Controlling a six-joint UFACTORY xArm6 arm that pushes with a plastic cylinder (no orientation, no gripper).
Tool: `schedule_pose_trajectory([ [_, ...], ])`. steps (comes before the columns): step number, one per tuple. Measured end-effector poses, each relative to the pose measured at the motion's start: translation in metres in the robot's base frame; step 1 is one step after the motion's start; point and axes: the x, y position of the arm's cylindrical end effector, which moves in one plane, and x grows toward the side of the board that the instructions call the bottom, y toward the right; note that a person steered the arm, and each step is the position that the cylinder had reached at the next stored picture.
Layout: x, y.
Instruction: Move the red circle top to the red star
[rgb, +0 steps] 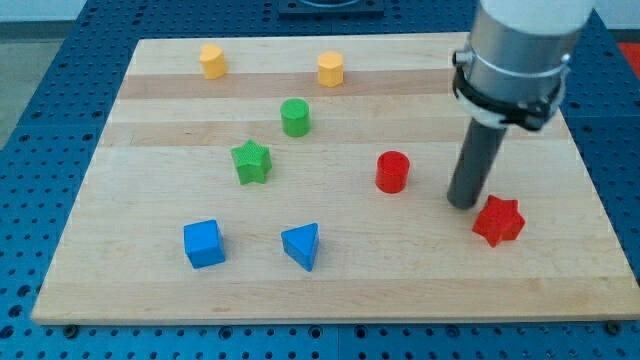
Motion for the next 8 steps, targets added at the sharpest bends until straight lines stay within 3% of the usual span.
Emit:
schedule_pose_trajectory([
  [1, 0.033, 0.011],
  [2, 0.021, 0.009],
  [3, -0.03, -0.068],
  [4, -0.034, -0.127],
  [6, -0.096, -0.16],
  [8, -0.057, -0.071],
])
